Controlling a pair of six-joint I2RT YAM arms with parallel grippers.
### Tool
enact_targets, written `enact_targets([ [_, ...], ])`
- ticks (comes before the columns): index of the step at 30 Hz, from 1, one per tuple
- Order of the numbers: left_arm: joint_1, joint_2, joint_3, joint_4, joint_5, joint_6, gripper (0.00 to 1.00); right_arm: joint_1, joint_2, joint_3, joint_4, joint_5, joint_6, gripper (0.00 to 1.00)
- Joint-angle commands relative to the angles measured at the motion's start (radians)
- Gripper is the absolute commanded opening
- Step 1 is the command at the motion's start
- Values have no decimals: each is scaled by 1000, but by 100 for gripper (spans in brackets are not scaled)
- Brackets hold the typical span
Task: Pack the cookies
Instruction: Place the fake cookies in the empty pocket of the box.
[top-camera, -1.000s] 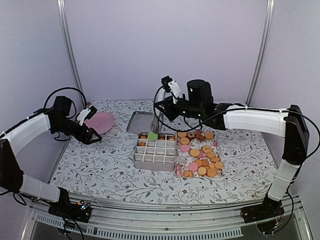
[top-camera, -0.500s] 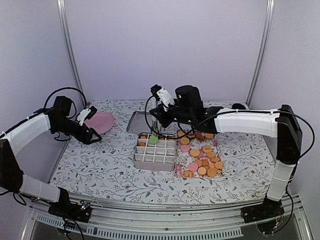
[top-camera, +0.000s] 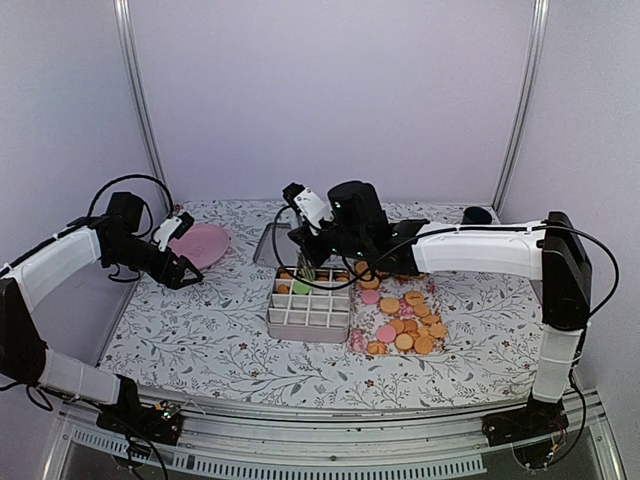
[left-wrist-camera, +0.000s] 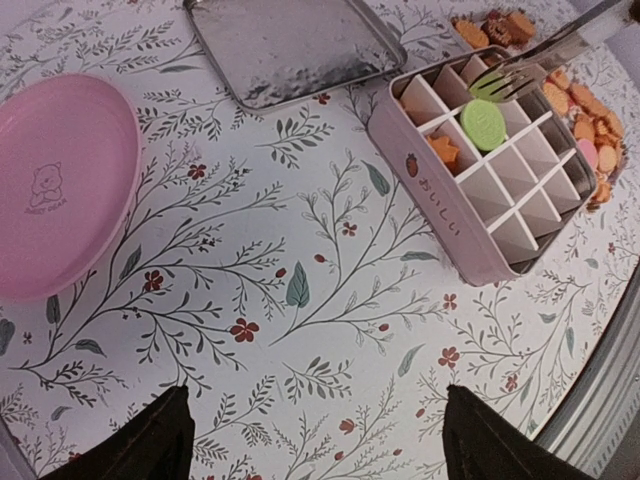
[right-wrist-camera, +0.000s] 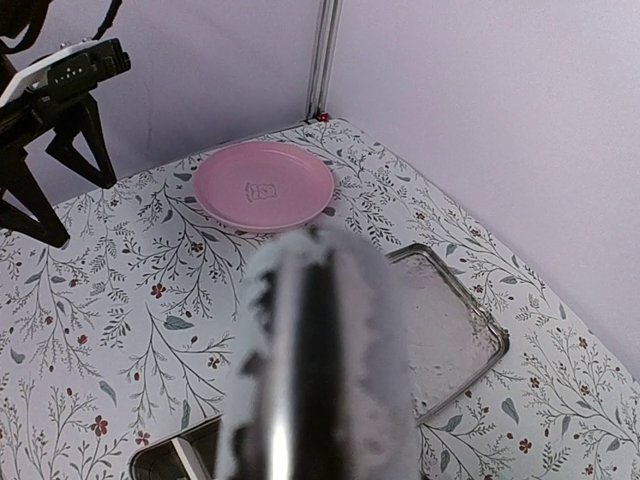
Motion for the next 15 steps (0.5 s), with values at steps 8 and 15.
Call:
enact_targets([
  [8,-13,-17,1,11,4,7,87,29,-34,37,-11,18,9,15],
  [15,-15,-14,9,12,7,1,86,29,-68,35,-3,-8,46,36],
])
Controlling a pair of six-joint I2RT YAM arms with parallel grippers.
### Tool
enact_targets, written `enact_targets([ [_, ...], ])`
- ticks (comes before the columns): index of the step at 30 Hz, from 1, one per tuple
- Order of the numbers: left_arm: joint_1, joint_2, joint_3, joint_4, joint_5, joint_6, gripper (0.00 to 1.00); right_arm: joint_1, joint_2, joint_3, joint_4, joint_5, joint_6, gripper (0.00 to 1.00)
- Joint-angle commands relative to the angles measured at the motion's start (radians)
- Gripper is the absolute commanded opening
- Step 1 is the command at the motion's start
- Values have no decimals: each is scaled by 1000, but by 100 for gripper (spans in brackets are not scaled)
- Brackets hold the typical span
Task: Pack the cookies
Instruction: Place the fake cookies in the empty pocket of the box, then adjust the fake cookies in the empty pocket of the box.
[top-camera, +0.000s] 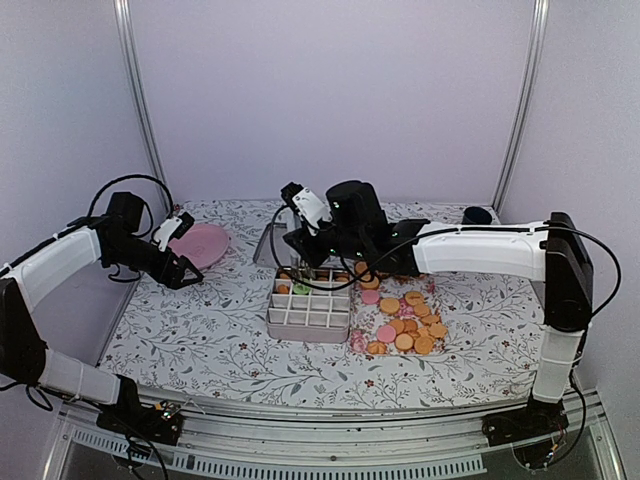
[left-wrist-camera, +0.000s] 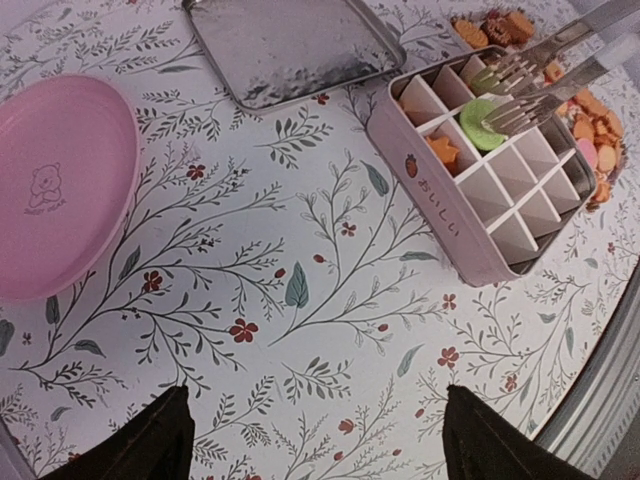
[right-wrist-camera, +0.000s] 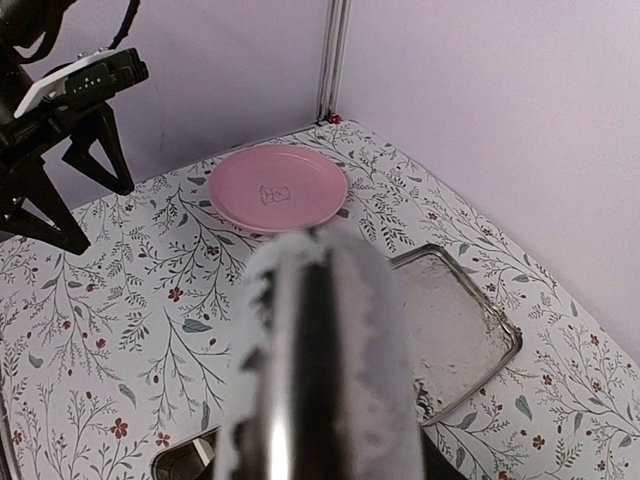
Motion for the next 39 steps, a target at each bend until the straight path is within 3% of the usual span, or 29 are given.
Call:
enact_targets([
  [1,-14,-14,9,11,7,1,87,12,-65,26,15,-28,40,36],
  [24,-16,-21,3,7,9,16,86,-45,13,-39,67,-63,87,36],
  [34,-15,-17,5,6,5,13,86,-44,-15,-77,98,-118,107,22],
  [39,-15,-19,5,8,6,13,86,-43,-52,-84,105,-119,108,23],
])
